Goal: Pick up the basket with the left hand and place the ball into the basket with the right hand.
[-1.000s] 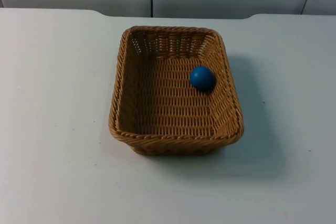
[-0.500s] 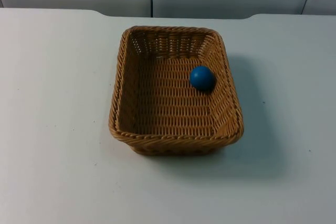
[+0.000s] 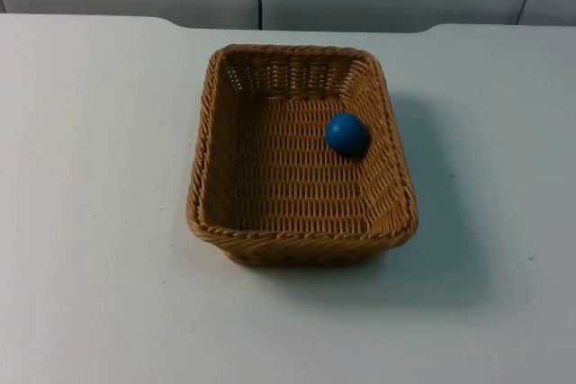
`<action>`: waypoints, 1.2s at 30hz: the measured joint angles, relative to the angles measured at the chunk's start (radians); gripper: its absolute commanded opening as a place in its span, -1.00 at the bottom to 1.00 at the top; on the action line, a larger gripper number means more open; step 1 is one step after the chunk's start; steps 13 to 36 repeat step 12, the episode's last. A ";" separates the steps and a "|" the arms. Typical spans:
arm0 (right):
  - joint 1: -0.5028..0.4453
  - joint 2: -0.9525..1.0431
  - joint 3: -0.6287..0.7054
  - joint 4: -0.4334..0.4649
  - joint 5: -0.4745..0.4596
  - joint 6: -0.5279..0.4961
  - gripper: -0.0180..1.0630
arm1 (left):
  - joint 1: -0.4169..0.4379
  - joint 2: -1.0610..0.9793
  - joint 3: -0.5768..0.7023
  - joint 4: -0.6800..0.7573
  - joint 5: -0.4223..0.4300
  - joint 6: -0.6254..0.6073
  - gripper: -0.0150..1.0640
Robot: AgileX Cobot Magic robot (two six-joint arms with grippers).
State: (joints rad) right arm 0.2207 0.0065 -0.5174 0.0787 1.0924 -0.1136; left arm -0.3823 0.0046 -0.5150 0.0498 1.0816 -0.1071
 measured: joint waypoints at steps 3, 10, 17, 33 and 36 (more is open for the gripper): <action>-0.055 0.000 0.000 0.000 0.000 0.000 0.43 | 0.032 0.000 0.000 -0.002 0.000 0.000 0.97; -0.198 0.000 0.000 0.000 0.000 0.000 0.43 | 0.206 0.000 0.000 -0.002 0.000 0.000 0.97; -0.208 0.000 0.000 0.000 0.000 0.000 0.43 | 0.230 0.000 0.000 -0.002 0.000 0.000 0.97; -0.208 0.000 0.000 0.000 0.000 0.000 0.43 | 0.230 0.000 0.000 -0.002 0.000 0.000 0.97; -0.208 0.000 0.000 0.000 0.000 0.000 0.43 | 0.230 0.000 0.000 -0.002 0.000 0.000 0.97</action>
